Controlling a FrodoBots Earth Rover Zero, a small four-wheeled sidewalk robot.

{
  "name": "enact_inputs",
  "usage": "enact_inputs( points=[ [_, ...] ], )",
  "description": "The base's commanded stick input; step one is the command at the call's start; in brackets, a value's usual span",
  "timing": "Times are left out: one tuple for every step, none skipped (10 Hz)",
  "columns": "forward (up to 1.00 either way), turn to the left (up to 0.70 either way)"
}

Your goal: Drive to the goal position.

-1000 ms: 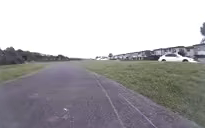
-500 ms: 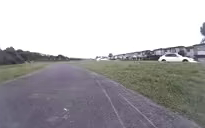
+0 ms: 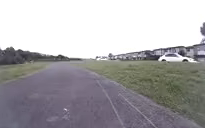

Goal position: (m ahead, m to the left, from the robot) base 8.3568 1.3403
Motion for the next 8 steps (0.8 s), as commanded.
enact_inputs(
  points=[
    [0.07, 0.00],
    [0.07, 0.00],
    [0.07, 0.00],
    [0.06, 0.00],
    [0.07, 0.00],
    [0.07, 0.00],
    [0.07, 0.00],
    [0.07, 0.00]
  ],
)
